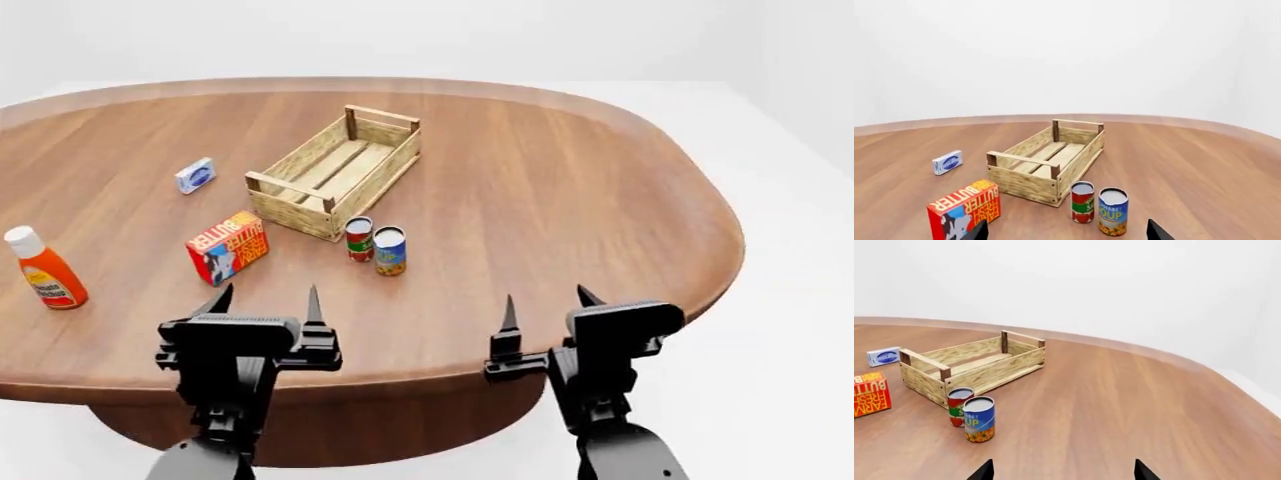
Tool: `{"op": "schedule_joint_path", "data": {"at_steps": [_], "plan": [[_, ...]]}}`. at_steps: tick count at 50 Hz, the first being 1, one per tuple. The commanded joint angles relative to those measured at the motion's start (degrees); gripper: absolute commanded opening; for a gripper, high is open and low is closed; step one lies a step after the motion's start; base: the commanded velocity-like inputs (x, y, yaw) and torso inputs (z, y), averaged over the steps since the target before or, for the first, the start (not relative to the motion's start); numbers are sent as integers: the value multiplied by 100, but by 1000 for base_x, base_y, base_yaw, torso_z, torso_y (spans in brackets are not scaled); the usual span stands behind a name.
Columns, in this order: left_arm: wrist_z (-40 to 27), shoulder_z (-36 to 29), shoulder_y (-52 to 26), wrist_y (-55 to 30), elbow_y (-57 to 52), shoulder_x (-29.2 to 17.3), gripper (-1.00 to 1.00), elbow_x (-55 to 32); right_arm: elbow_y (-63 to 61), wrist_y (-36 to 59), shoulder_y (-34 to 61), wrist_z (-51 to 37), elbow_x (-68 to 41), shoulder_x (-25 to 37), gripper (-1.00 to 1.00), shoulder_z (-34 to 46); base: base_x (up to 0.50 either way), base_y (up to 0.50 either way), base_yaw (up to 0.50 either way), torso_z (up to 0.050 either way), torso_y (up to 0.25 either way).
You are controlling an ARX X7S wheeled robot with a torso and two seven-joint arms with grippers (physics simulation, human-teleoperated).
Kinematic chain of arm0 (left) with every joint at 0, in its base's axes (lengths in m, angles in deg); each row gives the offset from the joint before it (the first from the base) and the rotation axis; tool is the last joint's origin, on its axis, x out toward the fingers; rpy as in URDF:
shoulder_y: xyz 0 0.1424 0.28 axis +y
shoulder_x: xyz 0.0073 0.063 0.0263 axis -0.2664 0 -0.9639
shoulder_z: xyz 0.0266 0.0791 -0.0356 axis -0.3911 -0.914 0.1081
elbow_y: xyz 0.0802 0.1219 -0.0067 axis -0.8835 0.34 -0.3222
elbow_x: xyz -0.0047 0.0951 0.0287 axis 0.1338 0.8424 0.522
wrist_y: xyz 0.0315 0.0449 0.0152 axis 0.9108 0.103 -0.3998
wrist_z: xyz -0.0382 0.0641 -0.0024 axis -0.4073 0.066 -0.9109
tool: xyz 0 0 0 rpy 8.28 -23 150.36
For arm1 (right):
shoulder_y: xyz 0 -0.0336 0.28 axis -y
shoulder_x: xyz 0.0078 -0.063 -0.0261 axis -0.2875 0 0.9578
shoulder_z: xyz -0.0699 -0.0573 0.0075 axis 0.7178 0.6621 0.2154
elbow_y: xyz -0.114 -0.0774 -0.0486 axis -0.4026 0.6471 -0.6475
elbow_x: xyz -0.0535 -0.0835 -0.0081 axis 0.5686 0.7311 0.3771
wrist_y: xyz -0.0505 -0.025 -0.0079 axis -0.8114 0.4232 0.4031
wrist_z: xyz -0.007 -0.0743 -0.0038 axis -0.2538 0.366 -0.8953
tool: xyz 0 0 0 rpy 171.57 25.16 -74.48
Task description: Pick up the ketchup, and put it in the wooden tray.
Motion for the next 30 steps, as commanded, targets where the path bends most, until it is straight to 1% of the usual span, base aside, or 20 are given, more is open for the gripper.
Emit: {"op": "schedule_joint_path", "data": {"at_steps": [1,5,8,17,30], "plan": [[-1,9,-673,-607,-34,-222,100,-62,-220,738,545,164,-174,143,100,79,0,0,0,0,0],[-14,46,-1017,-935,-75,-247,100,-151,-238,958,741,212,-236,186,100,81,0,0,0,0,0],[-36,47,-1178,-1007,-72,-245,100,-164,-230,1061,855,230,-269,203,100,80,0,0,0,0,0],[-77,-35,-1224,-1066,-161,-253,100,-149,-331,1224,962,241,-269,321,100,113,0,0,10,0,0],[-146,-47,-1136,-1072,-227,-278,100,-170,-479,1236,962,316,-341,436,100,134,0,0,500,0,0]]}}
